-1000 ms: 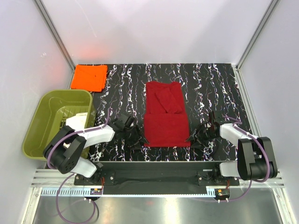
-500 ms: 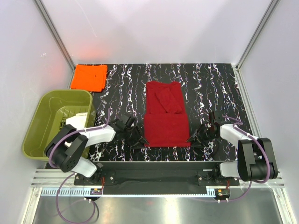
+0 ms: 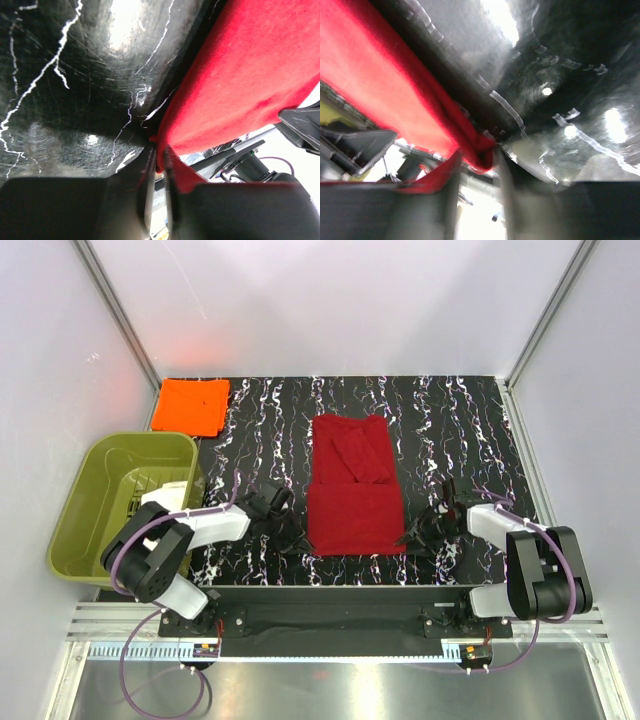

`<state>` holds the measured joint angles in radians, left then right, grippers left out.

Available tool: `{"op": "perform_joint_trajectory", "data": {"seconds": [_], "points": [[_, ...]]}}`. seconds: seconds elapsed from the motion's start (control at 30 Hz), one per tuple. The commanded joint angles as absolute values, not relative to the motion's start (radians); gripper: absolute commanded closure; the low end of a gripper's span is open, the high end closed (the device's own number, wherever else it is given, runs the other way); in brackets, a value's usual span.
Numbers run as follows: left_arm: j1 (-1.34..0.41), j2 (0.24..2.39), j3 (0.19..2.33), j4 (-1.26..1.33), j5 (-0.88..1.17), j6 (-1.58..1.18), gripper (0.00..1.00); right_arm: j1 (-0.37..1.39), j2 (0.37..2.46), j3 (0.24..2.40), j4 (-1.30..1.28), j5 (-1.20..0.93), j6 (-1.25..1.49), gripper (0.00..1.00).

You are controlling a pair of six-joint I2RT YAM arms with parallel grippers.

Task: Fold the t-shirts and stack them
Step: Fold the tshirt

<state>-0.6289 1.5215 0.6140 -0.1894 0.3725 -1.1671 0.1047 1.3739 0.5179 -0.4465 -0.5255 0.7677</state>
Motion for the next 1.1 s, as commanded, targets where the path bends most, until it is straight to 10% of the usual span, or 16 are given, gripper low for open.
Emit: {"op": "perform_joint_trajectory", "data": {"seconds": [0.0, 0.23, 1.07], "points": [[-0.623, 1.536, 0.618, -0.227, 0.273, -1.117, 0.92, 0.121, 1.405, 0.515, -0.417, -0.468, 0.750, 0.71], [-0.650, 1.490, 0.638, -0.293, 0.236, -1.069, 1.00, 0.141, 1.379, 0.517, -0.459, -0.460, 0.729, 1.00], [-0.896, 1.172, 0.698, -0.624, 0.112, -1.163, 1.00, 0.305, 0.911, 0.461, -0.827, -0.500, 0.933, 1.00]]}}
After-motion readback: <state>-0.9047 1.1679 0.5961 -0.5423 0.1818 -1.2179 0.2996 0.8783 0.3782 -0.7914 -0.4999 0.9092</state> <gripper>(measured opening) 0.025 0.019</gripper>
